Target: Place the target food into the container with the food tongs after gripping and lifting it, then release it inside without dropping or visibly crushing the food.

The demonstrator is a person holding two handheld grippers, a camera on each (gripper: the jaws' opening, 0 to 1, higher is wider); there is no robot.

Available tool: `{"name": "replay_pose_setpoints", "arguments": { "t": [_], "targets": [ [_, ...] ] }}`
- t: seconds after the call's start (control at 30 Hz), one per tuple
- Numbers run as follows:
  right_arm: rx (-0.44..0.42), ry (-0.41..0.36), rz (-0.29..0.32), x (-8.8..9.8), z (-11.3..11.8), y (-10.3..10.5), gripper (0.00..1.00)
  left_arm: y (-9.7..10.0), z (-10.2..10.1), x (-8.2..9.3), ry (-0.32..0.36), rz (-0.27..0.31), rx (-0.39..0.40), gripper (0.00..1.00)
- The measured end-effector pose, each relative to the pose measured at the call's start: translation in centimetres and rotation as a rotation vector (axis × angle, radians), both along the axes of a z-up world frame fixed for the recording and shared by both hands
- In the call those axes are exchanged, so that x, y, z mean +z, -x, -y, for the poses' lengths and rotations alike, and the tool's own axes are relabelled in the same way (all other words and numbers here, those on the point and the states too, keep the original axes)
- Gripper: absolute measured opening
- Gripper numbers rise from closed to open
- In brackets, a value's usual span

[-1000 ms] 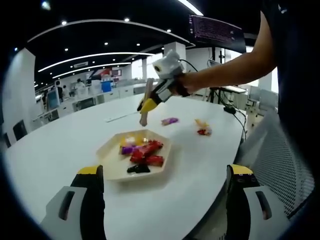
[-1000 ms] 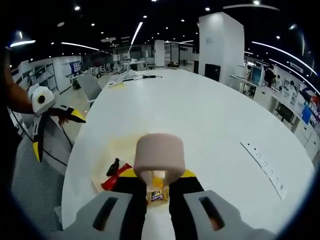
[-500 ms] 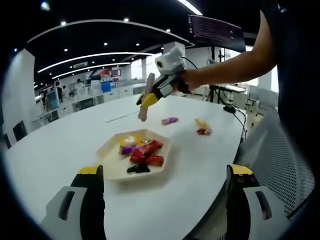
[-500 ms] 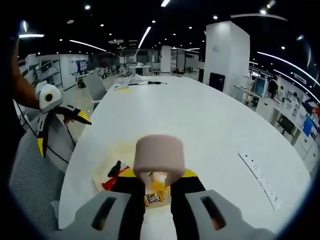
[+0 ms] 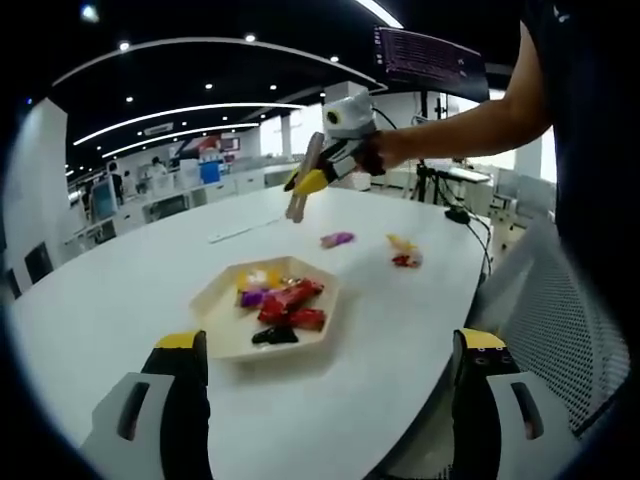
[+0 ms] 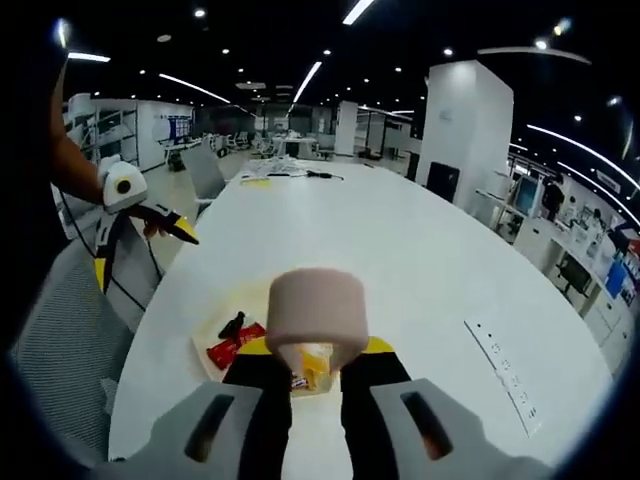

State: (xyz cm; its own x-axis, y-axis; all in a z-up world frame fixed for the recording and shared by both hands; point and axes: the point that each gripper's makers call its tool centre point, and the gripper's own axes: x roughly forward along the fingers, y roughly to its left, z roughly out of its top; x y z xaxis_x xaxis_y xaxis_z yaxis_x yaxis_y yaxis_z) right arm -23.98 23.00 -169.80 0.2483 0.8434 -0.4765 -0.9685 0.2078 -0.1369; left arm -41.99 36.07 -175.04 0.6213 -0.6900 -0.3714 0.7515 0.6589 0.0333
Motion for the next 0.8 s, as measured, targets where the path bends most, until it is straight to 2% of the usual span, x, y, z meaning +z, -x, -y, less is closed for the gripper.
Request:
{"name": "replay_pose_setpoints", "arguments": {
  "t": [0.2,0.8],
  "targets": [
    [-0.008,-0.003,0.012,0.5,1.1,-0.3,0.18,0.0,0.0,0.0,0.0,0.0,0.0,0.99],
    [-0.075,0.013,0.022,0.5,5.8,-2.1,0.18,0.0,-0.1,-0.1,-0.008,0.002,0.002,0.99]
  ]
}}
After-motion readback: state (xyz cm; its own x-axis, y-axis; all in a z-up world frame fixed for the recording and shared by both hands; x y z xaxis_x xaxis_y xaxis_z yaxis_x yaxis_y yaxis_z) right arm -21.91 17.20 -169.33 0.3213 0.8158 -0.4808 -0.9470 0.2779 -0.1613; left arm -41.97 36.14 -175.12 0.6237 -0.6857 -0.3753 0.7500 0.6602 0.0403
